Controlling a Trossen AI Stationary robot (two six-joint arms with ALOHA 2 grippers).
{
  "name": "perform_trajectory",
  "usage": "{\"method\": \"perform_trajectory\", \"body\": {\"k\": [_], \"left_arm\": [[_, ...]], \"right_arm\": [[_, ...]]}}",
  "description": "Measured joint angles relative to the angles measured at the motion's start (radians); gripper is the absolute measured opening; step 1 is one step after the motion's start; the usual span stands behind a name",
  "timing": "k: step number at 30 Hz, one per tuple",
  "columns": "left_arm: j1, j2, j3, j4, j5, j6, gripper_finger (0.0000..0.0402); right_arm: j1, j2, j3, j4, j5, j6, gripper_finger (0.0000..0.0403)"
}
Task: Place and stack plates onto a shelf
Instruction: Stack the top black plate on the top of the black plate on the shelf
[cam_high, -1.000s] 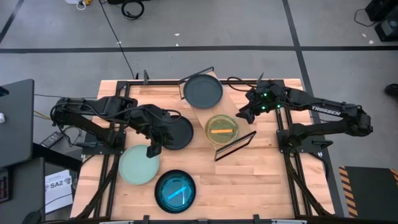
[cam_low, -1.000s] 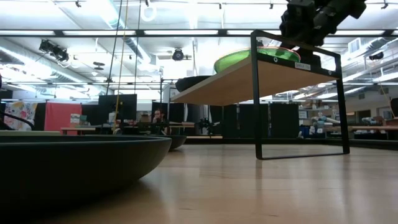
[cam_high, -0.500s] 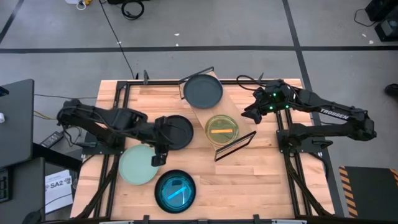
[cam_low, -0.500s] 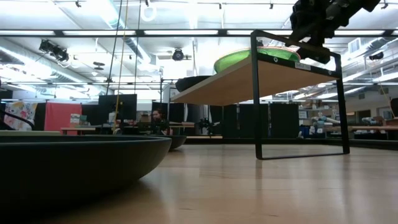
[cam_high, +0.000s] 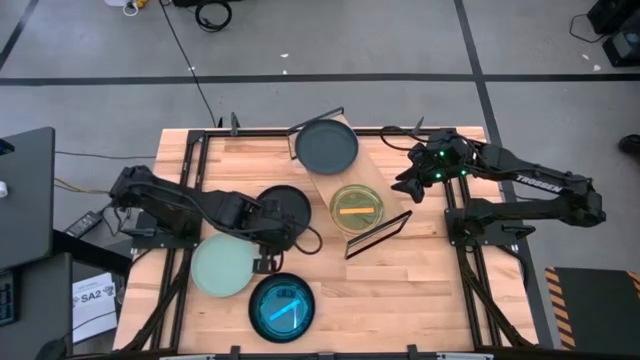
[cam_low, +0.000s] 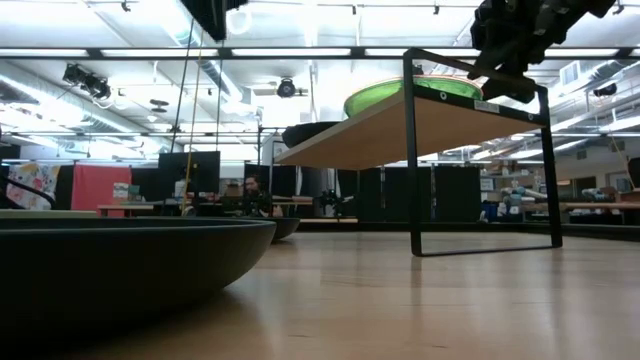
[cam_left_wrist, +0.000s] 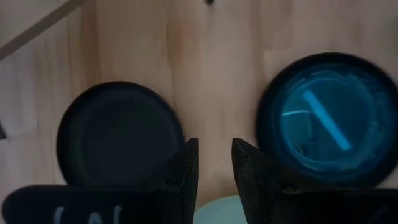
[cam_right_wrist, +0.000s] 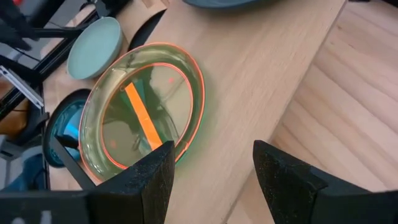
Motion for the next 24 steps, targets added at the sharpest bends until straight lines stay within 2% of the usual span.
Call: {"method": "perform_trajectory", "body": {"k": [5, 12, 16, 20, 24], "left_arm": [[0.002, 0.047, 0.0, -0.002, -0.063, 0.011, 0.0103], [0.011, 0.101, -0.018, -0.027, -0.088, 0.02, 0.0103], [0.029, 0.079, -0.168, 0.029, -0.098, 0.013, 0.0103], [0.059, 0.022, -0.371, 0.18, -0.095, 0.009, 0.0103], [0.095, -0.022, -0.534, 0.335, -0.045, 0.008, 0.0103]], "right_arm": [[0.0, -0.023, 0.0, -0.015, 0.0, -0.044, 0.0223], [0.0, -0.068, 0.0, -0.034, 0.0, -0.052, 0.0223], [0.0, -0.089, 0.0, -0.044, 0.0, -0.06, 0.0223], [0.0, -0.1, 0.0, -0.04, 0.003, -0.07, 0.0223], [0.0, -0.098, 0.0, -0.04, 0.003, -0.07, 0.0223]]}}
